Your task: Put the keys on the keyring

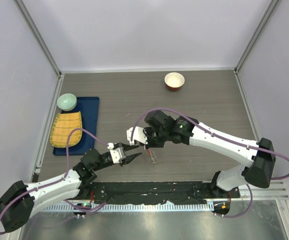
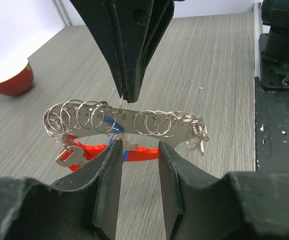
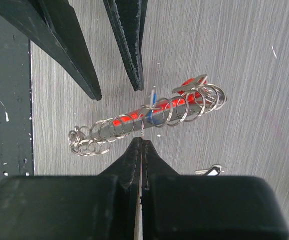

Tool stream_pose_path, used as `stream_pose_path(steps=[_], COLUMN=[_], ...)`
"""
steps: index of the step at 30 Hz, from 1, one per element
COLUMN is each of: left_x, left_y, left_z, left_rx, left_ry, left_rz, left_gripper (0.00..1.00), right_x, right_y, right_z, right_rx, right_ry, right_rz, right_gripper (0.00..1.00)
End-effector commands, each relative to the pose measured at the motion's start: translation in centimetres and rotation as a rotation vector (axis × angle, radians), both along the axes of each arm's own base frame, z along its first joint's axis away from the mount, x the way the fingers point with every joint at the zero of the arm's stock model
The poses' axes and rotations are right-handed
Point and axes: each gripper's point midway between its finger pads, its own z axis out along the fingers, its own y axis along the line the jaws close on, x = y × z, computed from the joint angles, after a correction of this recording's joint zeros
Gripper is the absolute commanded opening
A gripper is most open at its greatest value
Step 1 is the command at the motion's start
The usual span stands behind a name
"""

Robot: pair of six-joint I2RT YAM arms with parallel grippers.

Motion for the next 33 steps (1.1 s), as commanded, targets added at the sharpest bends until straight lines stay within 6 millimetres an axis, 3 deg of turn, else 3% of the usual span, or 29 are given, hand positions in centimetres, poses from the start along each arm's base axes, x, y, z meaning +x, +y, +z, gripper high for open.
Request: stream_pose_path(steps=[1, 13, 24, 33], left_x=[-0.1, -0.2, 0.5, 0.5], left_y=[-0.7, -1.4, -1.9, -2.2], left_z=[4.1, 6.2, 5.9, 6.9], left_rx=[-0.086, -0.150, -0.139, -0.170], left_ry=[-0.120, -0.155, -0.136, -0.145], left_rz=[-0.031, -0.064, -0.051, -0.058], left_gripper=[0.38, 0.38, 0.33, 0.29], right_x=[0.0, -0.2, -0.5, -0.7], right_y=[1.3, 1.3, 1.5, 1.5], right_z=[3.4, 3.9, 4.6, 4.6], right_rx=[0.088, 0.104, 0.135, 0.135], right_ry=[-0.052, -0.060, -0.063, -0.063], right_rz=[0.029, 0.027, 0.037, 0.047], right_gripper=[0.01, 0.01, 0.01, 0.01])
